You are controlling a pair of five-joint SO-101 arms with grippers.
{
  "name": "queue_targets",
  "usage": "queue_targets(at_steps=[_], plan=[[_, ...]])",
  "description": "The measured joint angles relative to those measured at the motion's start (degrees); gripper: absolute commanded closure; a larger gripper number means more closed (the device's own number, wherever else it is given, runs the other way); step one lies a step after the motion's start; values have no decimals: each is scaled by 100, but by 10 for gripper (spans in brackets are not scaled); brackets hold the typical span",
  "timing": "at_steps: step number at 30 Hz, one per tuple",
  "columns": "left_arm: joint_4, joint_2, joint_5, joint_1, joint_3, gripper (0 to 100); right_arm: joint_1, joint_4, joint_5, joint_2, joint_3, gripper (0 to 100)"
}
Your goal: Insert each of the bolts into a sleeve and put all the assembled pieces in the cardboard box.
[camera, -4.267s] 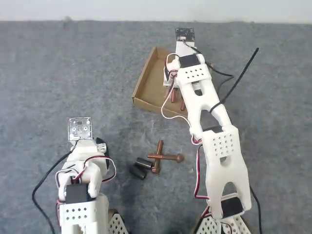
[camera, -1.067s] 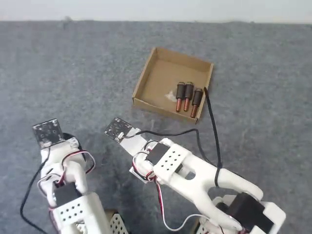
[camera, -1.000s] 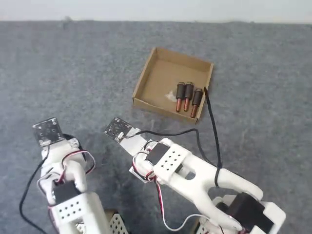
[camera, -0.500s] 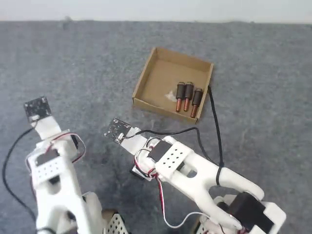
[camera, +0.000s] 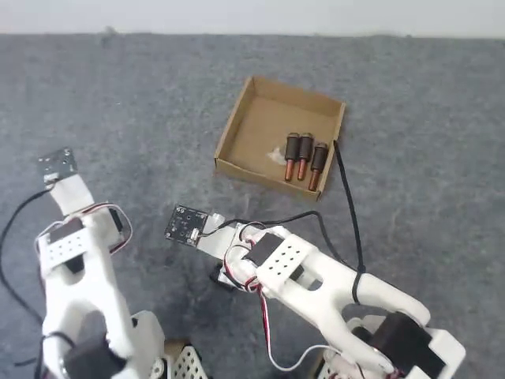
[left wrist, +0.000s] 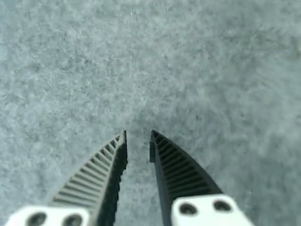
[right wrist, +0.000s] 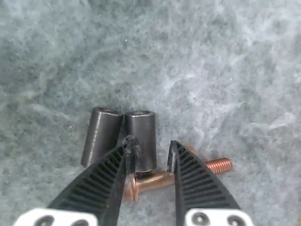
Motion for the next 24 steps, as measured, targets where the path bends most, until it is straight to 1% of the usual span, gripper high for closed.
queue_targets(at_steps=[6, 10, 14, 16, 19, 24], plan=[[360, 598, 0, -9, -475, 920, 9, -413, 0, 0, 308, 892], [457, 659, 0, -141, -615, 920, 53, -686, 9, 0, 527, 890], [457, 659, 0, -167, -615, 920, 44, -774, 9, 0, 527, 834], [457, 659, -9, -141, -615, 920, 44, -774, 9, 0, 527, 813], [457, 659, -9, -158, -615, 920, 44, -747, 9, 0, 527, 814], [457, 659, 0, -158, -615, 920, 44, -299, 26, 0, 237, 815]])
